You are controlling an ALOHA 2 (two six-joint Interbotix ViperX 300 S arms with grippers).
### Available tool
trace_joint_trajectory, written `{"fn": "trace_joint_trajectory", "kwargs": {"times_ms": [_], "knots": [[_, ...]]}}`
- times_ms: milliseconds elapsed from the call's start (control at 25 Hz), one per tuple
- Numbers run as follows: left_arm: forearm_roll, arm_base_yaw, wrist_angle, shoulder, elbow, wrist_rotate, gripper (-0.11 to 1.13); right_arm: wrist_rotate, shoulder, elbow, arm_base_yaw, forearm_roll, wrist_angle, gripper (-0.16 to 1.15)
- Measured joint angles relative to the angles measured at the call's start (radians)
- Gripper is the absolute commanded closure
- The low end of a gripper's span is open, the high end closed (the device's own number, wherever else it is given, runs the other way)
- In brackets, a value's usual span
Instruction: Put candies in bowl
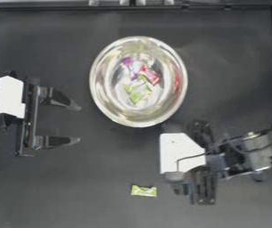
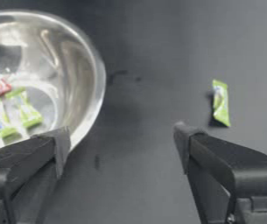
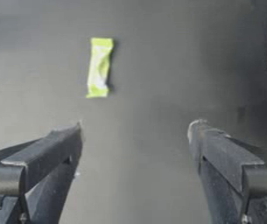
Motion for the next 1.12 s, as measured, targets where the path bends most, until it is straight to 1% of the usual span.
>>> {"fn": "trace_joint_trajectory", "kwargs": {"times_ms": [120, 320, 560, 800, 1120], "knots": [[0.000, 0.000, -0.002, 0.000, 0.002, 0.002, 0.02, -0.003, 0.074, -0.037, 0.000, 0.018, 0.020, -0.02], [0.000, 0.000, 0.000, 0.000, 0.006, 0.002, 0.02, -0.003, 0.158, -0.078, 0.000, 0.025, 0.029, -0.02], [0.002, 0.000, 0.000, 0.000, 0.014, 0.002, 0.02, -0.003, 0.230, -0.120, 0.006, 0.032, -0.034, -0.02], [0.000, 0.000, 0.000, -0.002, 0.020, 0.002, 0.02, -0.003, 0.291, -0.130, 0.011, 0.061, -0.098, -0.02], [0.000, 0.000, -0.003, -0.021, 0.038, 0.002, 0.02, -0.003, 0.364, -0.143, 0.009, 0.067, -0.127, -0.02]]}}
